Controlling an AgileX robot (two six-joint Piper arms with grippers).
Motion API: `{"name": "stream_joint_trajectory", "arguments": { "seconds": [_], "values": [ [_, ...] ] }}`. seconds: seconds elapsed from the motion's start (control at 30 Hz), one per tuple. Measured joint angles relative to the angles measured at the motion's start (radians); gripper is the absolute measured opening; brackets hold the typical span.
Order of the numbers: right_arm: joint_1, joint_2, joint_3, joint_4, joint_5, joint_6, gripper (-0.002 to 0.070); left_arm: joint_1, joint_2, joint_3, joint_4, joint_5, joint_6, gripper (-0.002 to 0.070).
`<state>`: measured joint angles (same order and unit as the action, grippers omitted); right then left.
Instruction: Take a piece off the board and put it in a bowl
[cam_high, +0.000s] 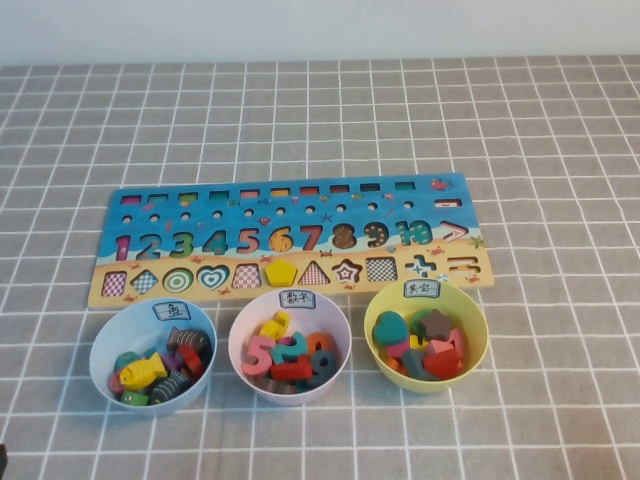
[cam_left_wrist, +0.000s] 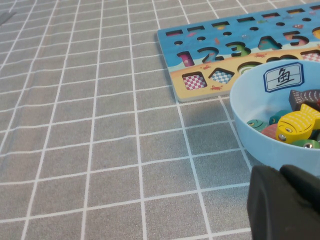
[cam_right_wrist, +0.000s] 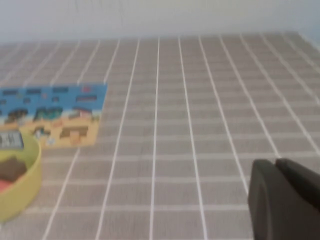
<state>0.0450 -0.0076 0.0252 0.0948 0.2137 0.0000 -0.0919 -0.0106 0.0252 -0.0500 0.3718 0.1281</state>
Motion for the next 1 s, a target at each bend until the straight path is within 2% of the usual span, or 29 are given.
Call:
{"name": "stream_joint_trajectory", "arguments": {
  "seconds": [0.2,1.0],
  "values": [
    [0.0,0.0,0.0,0.001,0.154,0.0,-0.0017,0.0,0.0,0.0,0.0,0.0,0.0,-0.0001],
    [-0.001,0.0,0.0,0.014,0.171,0.0,-0.0017,0.0,0.0,0.0,0.0,0.0,0.0,-0.0001]
  ]
}}
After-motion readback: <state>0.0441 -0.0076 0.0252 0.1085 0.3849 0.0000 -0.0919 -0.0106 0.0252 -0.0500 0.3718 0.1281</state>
